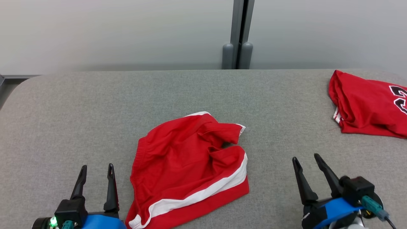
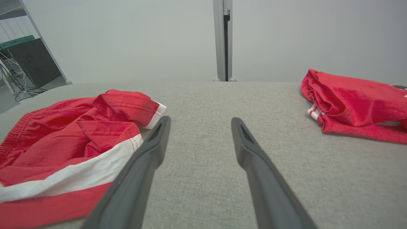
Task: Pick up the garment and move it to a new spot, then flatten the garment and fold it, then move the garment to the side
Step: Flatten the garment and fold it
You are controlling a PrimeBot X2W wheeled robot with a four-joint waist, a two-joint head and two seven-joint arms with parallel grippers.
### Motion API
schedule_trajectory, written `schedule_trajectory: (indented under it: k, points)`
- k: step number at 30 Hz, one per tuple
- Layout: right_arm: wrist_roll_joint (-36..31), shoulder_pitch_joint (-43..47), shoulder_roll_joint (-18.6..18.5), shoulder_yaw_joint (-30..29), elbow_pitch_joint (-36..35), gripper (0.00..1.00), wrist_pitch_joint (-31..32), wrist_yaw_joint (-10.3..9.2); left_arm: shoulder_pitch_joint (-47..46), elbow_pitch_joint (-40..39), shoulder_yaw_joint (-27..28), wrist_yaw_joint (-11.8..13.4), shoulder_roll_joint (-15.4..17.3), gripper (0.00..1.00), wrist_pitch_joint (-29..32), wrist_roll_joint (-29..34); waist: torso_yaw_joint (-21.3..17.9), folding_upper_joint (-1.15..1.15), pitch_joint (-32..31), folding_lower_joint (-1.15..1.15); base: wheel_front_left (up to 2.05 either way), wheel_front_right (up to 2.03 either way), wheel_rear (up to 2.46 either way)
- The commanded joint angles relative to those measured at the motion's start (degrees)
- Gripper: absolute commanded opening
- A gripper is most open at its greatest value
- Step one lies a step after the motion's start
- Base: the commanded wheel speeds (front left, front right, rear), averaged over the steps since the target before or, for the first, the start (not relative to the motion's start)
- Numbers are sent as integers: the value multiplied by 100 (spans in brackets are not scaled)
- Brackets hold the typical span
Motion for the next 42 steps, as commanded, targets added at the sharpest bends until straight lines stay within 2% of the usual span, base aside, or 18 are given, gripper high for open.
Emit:
schedule_trajectory:
  k: [1,13,25,28,33,42]
  points:
    - [-56,236,85,-122,-152,100,-30,1,60,-8,14,-6,59,100,-26,43,-31,0,-21,0,0,0,0]
    - [-198,696,382,-368,-471,100,57,1,86,57,9,2,102,100,-26,86,-54,0,-84,0,0,0,0]
    - [-255,718,452,-406,-481,100,122,1,133,81,-34,25,120,100,-26,81,-35,0,-135,0,0,0,0]
    - [-263,670,456,-346,-428,100,127,1,135,99,-91,-40,139,100,-26,66,-28,0,-129,0,0,0,0]
    - [-290,320,218,-93,-254,100,191,2,133,164,-483,-242,292,100,66,136,10,0,-100,0,0,0,0]
    - [-133,-464,-276,595,425,100,157,2,307,-94,-1416,-391,591,100,866,32,197,0,43,0,0,0,0]
